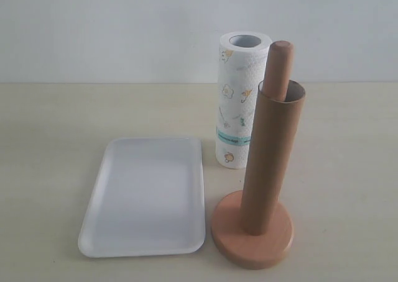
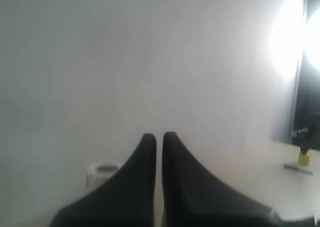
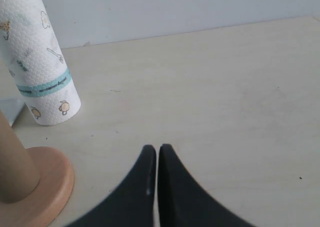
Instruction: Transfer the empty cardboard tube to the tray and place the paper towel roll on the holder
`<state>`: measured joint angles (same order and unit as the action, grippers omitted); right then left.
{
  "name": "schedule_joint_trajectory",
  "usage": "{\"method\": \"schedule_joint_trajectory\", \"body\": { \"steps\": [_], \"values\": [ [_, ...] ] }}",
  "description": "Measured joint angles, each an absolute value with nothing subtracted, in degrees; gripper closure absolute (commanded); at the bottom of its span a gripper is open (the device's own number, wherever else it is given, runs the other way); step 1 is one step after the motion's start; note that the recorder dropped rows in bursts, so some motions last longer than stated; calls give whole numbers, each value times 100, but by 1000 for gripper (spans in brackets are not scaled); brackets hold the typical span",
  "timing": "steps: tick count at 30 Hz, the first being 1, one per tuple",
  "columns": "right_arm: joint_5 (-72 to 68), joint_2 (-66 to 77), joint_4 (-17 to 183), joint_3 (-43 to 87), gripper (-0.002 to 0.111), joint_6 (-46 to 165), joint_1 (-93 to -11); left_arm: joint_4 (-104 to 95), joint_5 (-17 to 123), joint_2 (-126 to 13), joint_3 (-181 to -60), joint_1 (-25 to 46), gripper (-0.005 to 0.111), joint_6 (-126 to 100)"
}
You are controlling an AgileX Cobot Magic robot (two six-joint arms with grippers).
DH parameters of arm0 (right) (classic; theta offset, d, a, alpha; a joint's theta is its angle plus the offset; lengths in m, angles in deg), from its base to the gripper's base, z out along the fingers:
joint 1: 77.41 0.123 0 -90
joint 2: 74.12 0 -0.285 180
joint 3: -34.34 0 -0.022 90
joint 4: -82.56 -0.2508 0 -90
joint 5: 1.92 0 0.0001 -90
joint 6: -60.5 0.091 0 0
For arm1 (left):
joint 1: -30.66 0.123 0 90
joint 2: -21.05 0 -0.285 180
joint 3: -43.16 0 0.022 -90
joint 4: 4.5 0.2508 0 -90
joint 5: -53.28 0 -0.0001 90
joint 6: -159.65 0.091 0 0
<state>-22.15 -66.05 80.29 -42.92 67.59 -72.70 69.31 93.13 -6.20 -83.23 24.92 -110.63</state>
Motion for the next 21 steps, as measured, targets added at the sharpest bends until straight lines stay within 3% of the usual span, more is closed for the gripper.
{"method": "schedule_joint_trajectory", "body": {
  "steps": [5,11,21],
  "values": [
    [-2215,-6605,8029,-4292,107,6759,-7270,8119,9360,-1760,-8375,2492,103,-11751],
    [-2215,-6605,8029,-4292,107,6759,-7270,8190,9527,-2703,-8375,2492,103,-11742],
    [-2215,-6605,8029,-4292,107,6759,-7270,8088,11761,-4242,-8340,2332,103,-9258]
  ]
}}
